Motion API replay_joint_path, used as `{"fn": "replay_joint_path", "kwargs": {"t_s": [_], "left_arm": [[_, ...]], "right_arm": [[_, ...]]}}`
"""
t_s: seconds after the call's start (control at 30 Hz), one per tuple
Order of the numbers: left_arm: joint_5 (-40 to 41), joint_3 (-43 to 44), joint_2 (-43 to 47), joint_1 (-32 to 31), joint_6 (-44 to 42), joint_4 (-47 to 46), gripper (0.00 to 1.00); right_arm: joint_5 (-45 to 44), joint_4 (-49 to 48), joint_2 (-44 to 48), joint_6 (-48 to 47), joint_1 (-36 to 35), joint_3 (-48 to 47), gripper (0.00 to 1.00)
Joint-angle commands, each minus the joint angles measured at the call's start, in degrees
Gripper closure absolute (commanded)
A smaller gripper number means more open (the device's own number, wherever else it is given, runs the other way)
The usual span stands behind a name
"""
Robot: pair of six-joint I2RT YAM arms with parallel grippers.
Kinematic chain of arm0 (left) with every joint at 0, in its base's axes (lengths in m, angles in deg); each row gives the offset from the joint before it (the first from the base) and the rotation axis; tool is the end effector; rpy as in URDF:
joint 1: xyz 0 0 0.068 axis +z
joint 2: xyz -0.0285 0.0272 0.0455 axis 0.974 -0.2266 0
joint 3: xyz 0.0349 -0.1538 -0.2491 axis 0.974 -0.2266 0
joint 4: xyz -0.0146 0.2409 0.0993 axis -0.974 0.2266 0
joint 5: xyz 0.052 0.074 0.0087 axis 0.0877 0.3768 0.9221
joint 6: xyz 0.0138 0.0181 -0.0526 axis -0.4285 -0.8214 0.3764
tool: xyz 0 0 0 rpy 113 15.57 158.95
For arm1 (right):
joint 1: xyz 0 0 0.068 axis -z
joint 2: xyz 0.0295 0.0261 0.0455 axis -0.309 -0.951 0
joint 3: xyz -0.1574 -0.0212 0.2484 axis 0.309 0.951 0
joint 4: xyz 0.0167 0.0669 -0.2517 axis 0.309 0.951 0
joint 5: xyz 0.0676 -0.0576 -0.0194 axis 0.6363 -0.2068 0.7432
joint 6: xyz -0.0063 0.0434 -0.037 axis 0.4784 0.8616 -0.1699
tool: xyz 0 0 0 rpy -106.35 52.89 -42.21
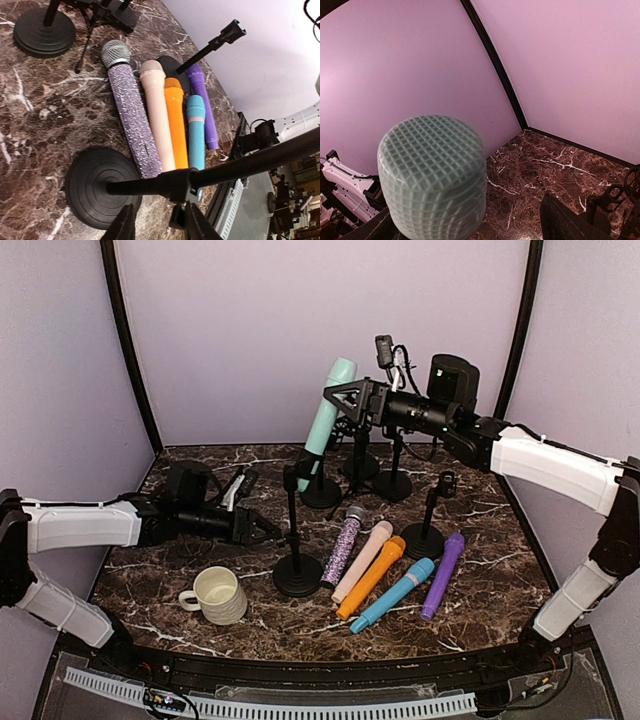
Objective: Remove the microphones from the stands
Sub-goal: Unscrew the knob on the microphone stand.
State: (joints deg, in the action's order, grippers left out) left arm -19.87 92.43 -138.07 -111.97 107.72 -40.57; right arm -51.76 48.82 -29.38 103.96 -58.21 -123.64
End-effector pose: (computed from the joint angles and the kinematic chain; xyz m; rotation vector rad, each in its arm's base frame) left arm 0.2224 -0.1832 0.2473 0.5090 2.1661 -1.2545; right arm 0.2794 0.2575 0.4208 -0.5402 1.5595 1.2260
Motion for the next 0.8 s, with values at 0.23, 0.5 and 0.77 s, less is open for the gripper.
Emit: {"fn": "replay_joint_path", "kwargs": {"t_s": [0.23,0.5,0.77], "left_arm": [[11.78,-0.83,17.78,-0.23,-26.91,6.54,0.48],[22.42,-10.06,25.92,-10.55,-47.85,-1.73,0.50],[33.49,-8.58,18.99,-18.75,-61.16,-4.30,0.53]], "right_arm": [[-2.65,-2.30,3.46,-0.75,-0.40,2.54,0.10],[-2.95,-2.02,4.12,-0.96,-0.45,2.60,0.10],[-2.87,-2.39,4.33,-0.83,-0.40,2.78,0.10]]}}
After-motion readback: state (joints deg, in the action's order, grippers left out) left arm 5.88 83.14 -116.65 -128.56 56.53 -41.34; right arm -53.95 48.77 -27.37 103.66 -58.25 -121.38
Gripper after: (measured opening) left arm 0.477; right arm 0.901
